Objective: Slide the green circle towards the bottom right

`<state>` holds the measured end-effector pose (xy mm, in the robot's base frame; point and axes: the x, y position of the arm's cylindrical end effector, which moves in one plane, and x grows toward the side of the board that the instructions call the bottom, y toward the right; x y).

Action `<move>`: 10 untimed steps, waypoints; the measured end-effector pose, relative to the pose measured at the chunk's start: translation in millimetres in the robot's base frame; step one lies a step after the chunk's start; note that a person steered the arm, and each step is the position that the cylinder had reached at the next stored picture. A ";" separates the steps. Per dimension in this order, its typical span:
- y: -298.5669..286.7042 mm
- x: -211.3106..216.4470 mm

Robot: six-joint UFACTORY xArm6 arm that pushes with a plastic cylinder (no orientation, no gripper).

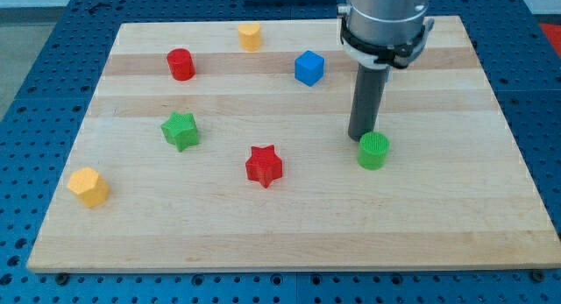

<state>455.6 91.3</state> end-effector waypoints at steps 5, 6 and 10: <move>-29.6 9.2; 5.6 19.1; 6.0 62.1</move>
